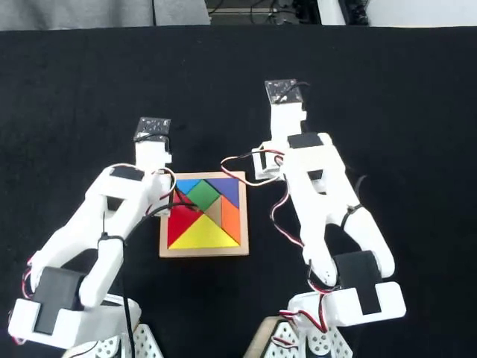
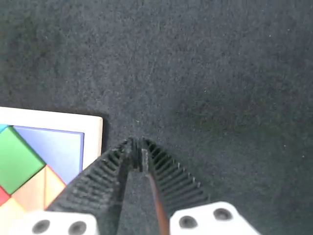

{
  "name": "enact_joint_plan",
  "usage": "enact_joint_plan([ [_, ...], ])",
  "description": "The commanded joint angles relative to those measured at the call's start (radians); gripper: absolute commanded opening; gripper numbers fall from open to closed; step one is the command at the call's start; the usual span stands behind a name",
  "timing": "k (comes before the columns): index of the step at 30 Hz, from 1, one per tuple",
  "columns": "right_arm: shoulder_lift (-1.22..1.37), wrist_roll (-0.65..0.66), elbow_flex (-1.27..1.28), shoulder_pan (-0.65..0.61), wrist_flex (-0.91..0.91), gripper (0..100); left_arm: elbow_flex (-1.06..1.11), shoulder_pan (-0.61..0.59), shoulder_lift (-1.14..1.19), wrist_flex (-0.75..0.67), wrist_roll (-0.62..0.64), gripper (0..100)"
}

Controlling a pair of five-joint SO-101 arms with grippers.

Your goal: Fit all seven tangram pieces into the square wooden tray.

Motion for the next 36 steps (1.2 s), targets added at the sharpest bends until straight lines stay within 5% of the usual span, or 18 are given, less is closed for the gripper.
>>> enact_joint_plan([
  [1,-0.042,0.011,-0.002,0.012,-0.012,1.5,-0.051,0.004,0.000,0.021,0.012,6],
  [18,-0.073,0.009,-0.077,0.124,-0.068,1.2,-0.252,-0.440,-0.422,-0.029,0.009,6],
  [21,-0.143,0.011,-0.203,0.124,0.055,1.2,-0.346,-0.473,-0.479,-0.051,0.009,6],
  [28,-0.455,0.011,-0.633,0.126,0.500,1.5,-0.536,-0.469,-0.721,0.141,0.009,6],
  [36,-0.768,0.012,-0.814,0.126,0.684,1.5,-0.605,-0.461,-1.071,0.239,0.009,6],
])
